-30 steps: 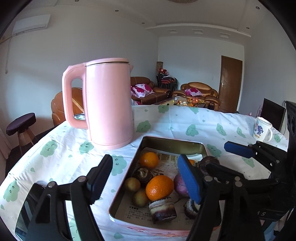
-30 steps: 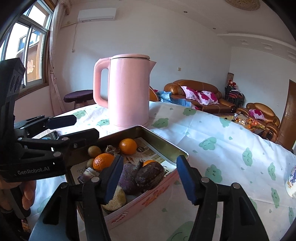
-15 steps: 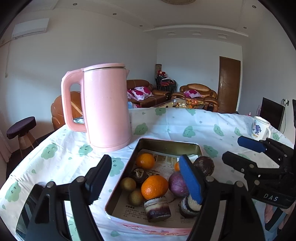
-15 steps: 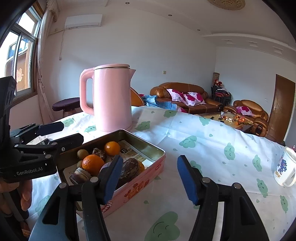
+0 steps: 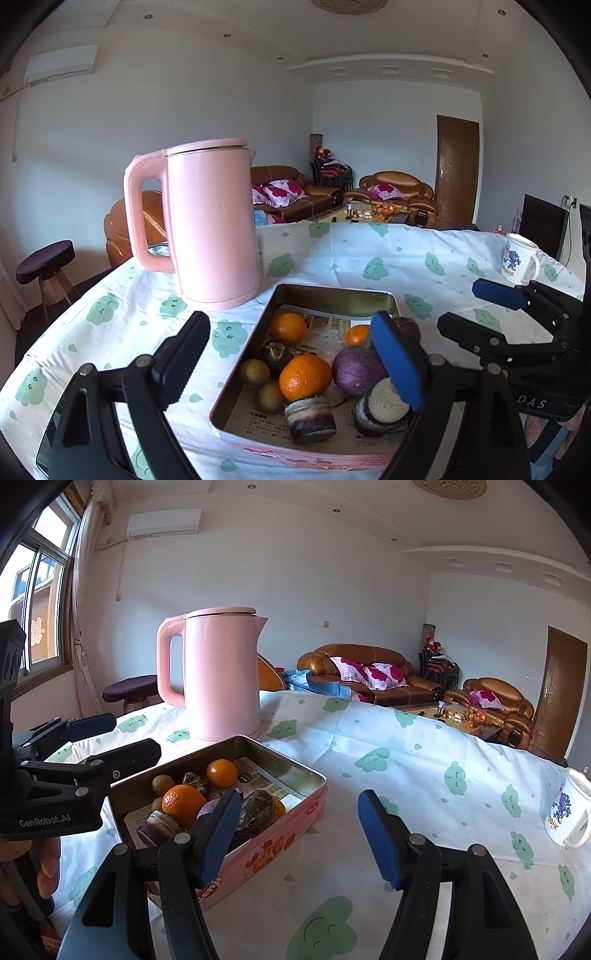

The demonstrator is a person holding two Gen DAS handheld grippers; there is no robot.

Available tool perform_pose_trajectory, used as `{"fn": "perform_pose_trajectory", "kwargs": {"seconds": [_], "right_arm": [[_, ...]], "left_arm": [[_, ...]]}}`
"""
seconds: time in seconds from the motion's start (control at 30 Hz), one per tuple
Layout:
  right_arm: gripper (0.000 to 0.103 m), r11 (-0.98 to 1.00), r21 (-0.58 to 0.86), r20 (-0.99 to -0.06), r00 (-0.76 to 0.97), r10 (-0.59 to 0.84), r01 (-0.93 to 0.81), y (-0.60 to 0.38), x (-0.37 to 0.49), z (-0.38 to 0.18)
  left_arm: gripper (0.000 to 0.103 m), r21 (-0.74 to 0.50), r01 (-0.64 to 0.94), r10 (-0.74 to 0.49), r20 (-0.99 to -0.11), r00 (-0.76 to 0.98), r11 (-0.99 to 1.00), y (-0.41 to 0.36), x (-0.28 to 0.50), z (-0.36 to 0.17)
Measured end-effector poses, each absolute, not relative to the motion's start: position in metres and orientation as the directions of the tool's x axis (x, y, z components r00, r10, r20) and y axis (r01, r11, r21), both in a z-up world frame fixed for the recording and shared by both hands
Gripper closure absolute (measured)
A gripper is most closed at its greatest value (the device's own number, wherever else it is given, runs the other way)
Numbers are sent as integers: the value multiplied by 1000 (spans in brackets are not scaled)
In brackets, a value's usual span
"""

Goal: Organize fruits
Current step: 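Withdraw both open tools from the tin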

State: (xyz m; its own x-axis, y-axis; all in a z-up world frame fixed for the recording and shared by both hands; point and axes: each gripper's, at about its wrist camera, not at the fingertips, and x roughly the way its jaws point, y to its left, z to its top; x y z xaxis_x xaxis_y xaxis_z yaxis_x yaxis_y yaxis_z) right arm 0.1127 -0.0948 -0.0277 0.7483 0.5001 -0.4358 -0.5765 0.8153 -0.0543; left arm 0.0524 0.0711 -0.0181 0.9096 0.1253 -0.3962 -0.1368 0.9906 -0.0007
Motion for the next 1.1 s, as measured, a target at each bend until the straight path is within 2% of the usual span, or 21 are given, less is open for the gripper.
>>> {"fn": "perform_pose_trajectory", "kwargs": {"seconds": [0.63,1.1], "right_arm": [[35,823,-54,-438,754,490,-566,-97,112,-28],[35,831,-54,-439,761,479,-554,-102,114,-29]], "left_arm": [[11,1,-139,127,-399,908,990,71,53,-18],[3,-2,-150,137,-393,909,989,70,53,-18]]}}
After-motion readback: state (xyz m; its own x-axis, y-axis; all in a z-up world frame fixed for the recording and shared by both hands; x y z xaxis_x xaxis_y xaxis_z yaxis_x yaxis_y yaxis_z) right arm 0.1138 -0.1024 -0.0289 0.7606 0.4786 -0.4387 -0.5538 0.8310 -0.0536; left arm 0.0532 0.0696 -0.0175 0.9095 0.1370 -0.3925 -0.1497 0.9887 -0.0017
